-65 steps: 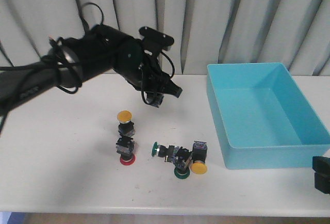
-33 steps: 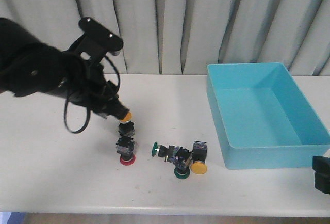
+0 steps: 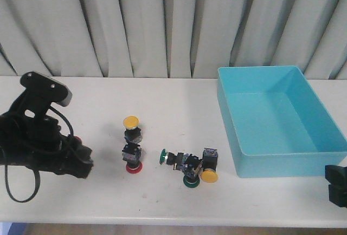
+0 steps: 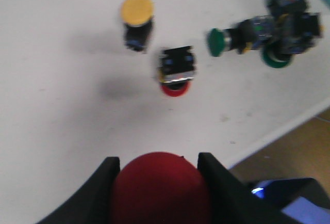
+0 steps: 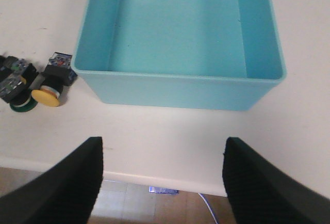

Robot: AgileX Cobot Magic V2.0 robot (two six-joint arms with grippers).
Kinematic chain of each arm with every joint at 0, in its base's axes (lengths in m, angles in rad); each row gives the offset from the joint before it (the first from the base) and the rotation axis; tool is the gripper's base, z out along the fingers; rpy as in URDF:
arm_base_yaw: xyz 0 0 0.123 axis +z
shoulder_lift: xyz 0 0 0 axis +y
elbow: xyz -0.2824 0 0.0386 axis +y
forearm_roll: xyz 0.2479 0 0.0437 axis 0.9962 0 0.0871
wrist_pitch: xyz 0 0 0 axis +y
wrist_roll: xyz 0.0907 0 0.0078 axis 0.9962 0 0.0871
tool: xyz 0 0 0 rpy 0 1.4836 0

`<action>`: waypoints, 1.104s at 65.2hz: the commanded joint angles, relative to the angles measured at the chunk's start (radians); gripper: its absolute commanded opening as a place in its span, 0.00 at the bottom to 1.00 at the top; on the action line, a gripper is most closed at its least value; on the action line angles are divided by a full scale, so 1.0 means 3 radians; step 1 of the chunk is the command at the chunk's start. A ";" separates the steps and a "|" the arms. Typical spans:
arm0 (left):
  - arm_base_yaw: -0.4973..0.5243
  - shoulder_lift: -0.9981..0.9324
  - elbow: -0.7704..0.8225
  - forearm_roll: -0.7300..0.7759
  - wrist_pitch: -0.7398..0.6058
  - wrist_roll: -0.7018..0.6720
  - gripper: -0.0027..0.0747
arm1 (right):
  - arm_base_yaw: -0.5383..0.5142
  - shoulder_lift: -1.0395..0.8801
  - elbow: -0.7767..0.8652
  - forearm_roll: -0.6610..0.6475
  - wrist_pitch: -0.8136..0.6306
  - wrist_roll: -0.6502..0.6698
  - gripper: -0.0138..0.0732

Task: Pick red and yellow buttons and place in box
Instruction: 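Carry the red button with the left gripper toward the right gripper, then grasp the red button's base with the right gripper, open left gripper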

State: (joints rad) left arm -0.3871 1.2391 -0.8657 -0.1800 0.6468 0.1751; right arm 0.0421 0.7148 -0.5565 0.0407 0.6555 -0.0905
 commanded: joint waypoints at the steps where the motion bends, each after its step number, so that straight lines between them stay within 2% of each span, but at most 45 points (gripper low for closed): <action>1: -0.0004 -0.0058 -0.0071 -0.1035 -0.0264 0.0844 0.28 | 0.0048 0.0017 -0.0114 0.0340 -0.0197 -0.0573 0.70; 8: -0.0004 -0.0019 -0.0071 -0.2056 -0.0298 0.1596 0.28 | 0.0203 0.0099 -0.0114 0.0780 -0.0192 -0.1335 0.70; 17: -0.0004 0.0069 -0.0071 -0.3046 -0.0153 0.2422 0.28 | 0.0454 0.0341 -0.0148 0.1227 -0.0195 -0.1958 0.70; 25: -0.0004 0.0181 -0.0071 -0.3608 0.0113 0.2730 0.28 | 0.0820 0.0630 -0.0258 0.1383 -0.0223 -0.2315 0.70; 32: -0.0004 0.0249 -0.0075 -0.3798 0.0300 0.2794 0.28 | 0.1260 0.0902 -0.0382 0.1372 -0.0416 -0.2429 0.70; 33: -0.0004 0.0290 -0.0075 -0.3964 0.0394 0.2794 0.28 | 0.1896 0.1231 -0.0563 0.1376 -0.0834 -0.2662 0.70; 37: -0.0004 0.0290 -0.0075 -0.4030 0.0398 0.2794 0.28 | 0.2103 0.1331 -0.0623 0.1376 -0.0965 -0.2715 0.70; 49: -0.0004 0.0290 -0.0075 -0.4138 0.0470 0.2794 0.28 | 0.2364 0.1567 -0.0718 0.1412 -0.1339 -0.2733 0.70; 61: -0.0004 0.0290 -0.0075 -0.4221 0.0489 0.2794 0.28 | 0.2397 0.1690 -0.0718 0.1615 -0.1583 -0.2777 0.70; 72: -0.0004 0.0290 -0.0075 -0.4217 0.0551 0.2794 0.28 | 0.2397 0.1728 -0.0718 0.1921 -0.1711 -0.3036 0.70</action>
State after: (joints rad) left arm -0.3861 1.3496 -0.8608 -1.3762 0.7824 1.0106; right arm 0.7595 1.2499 -0.7377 0.5589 0.2173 -0.9546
